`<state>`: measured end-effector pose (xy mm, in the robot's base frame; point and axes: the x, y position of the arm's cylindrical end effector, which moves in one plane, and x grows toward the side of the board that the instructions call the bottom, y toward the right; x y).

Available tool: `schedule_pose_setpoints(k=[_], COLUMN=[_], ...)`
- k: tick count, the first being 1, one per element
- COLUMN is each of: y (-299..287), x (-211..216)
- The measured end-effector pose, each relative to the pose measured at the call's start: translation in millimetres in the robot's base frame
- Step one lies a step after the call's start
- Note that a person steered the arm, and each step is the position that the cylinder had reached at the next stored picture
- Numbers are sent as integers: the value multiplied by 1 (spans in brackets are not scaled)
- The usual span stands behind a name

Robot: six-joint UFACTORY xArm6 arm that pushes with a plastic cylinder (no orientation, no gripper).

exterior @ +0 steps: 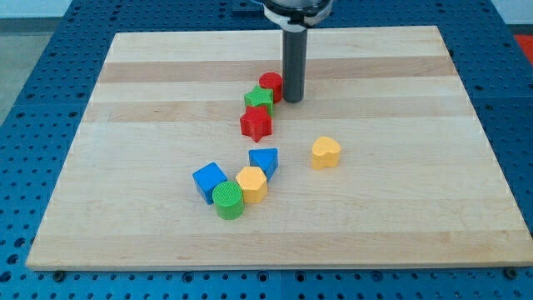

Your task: Place the yellow heart parallel to the right of the blue triangle

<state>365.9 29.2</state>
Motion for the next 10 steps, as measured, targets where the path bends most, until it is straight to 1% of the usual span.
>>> schedule_pose_setpoints(k=[2, 3, 4, 5, 7, 8, 10], y=[11, 11, 10, 9, 9, 9, -3], x=[46, 50, 73, 84, 86, 94, 132])
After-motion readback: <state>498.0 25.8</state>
